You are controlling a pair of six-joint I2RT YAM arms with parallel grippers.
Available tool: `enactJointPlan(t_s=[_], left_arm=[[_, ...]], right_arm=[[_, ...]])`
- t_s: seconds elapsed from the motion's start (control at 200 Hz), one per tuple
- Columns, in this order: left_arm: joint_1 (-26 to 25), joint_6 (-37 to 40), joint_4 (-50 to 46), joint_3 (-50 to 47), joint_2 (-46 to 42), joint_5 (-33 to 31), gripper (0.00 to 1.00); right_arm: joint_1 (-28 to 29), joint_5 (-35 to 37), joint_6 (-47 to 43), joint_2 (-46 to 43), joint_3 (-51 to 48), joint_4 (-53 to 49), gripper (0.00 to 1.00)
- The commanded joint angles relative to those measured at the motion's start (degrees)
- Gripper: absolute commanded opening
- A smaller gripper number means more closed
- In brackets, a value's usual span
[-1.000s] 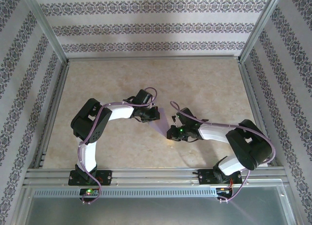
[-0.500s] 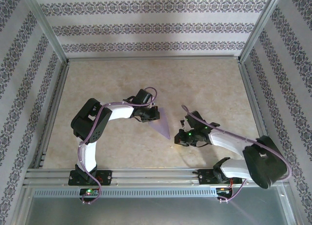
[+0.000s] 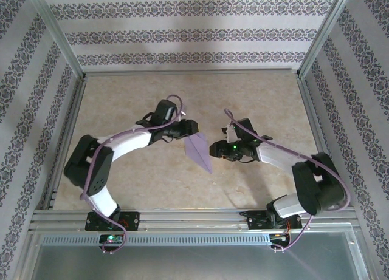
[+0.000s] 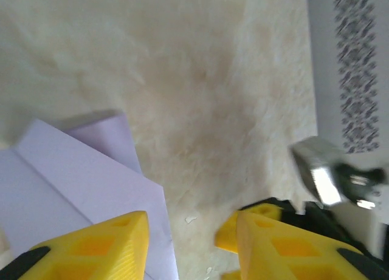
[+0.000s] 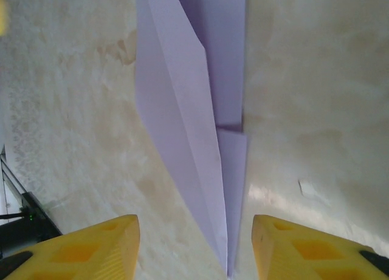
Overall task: Fold a paper plane with a square sheet of paper (fold left side to right side)
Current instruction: Turn over the paper at the center of the table.
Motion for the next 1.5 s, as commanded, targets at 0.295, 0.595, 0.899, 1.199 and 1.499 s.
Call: enactJointPlan(t_s=[0.295,0.595,0.899,1.199,1.499], left_arm=[[4.17,-2.94,1.98,-12.21,-9.60,-3.08,0.48],[5.19,-3.06,1.95,-12.32,-10.16,-2.45,0.49],[6.15,-6.18,11.69,-15.00,-18.47,0.18,0.52],[6.93,-9.53,20.44,-12.54,-27.16,7.65,0.59],[5.47,-10.65,23.48,-8.60,-26.32,12.64,0.53]], right_arm=[[-0.04,-4.43,-3.96,12.09,4.86,11.63,0.44],[0.27,-5.86,-3.52,13.52,4.72,13.64,0.27],[-1.33,-6.71,-2.88,0.45,2.75,14.32,0.00],[-4.39,-9.42,3.86,-17.92,-2.11,25.35,0.00],[-2.18,-10.96,13.70,-21.32,-1.90,39.19,0.00]])
